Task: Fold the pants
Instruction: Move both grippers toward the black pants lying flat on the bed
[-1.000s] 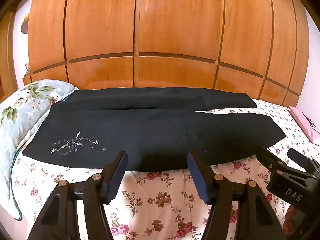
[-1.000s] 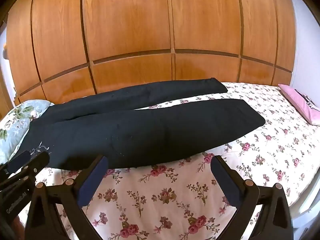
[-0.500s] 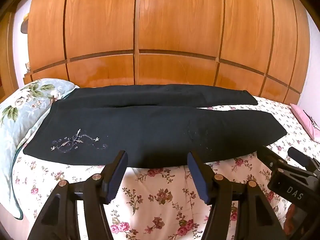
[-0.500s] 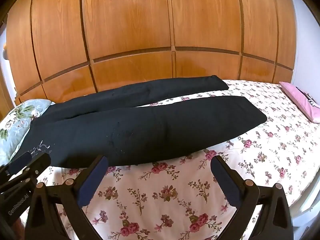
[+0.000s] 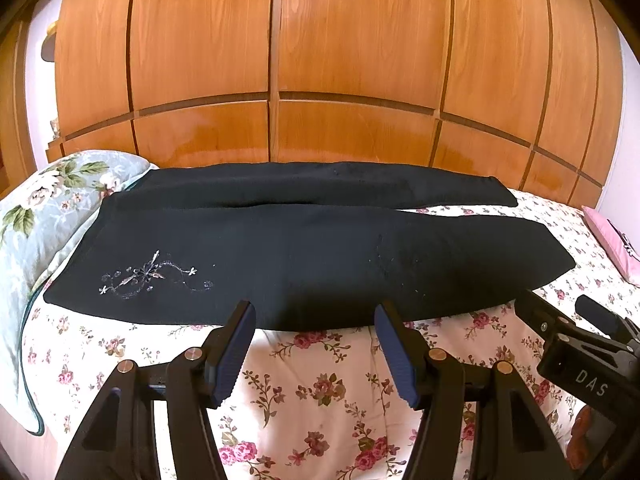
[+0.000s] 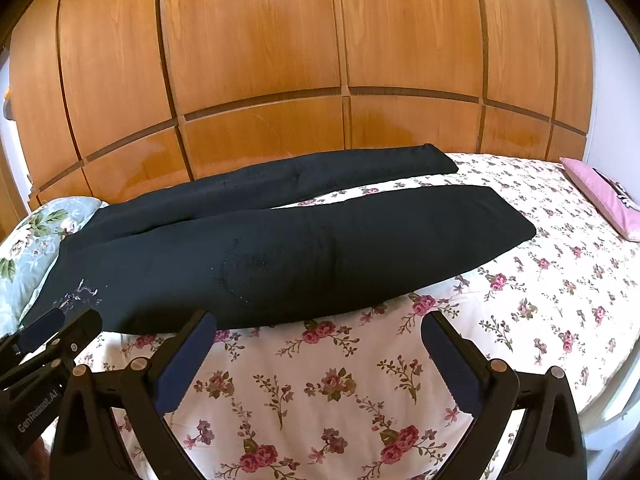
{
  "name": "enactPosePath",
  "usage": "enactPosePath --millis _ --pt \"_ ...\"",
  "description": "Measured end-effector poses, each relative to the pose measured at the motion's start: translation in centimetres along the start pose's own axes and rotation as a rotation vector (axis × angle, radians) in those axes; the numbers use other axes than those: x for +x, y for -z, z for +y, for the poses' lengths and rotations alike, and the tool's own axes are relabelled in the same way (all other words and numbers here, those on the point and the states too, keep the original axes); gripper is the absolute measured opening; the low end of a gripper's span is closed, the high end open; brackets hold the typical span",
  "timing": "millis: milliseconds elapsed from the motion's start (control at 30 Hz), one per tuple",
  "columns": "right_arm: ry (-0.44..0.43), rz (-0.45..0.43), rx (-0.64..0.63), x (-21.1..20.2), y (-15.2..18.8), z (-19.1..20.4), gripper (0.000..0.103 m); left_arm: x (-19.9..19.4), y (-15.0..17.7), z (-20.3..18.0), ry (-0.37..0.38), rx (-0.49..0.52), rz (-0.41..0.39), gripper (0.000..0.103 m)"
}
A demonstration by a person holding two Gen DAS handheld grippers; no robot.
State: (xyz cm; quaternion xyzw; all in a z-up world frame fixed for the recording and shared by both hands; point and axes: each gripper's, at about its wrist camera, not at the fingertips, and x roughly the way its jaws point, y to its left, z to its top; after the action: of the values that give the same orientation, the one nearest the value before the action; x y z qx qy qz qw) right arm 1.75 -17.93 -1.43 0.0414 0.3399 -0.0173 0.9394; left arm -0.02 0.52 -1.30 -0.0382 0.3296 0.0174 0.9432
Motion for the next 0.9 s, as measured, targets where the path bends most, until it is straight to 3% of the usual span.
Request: enactPosePath --millis 900 --pt "-0.007 0.017 0.002 0.7 0.3 -0.1 0.103 1.1 0.6 0.1 -0.006 -0.004 0.037 0.063"
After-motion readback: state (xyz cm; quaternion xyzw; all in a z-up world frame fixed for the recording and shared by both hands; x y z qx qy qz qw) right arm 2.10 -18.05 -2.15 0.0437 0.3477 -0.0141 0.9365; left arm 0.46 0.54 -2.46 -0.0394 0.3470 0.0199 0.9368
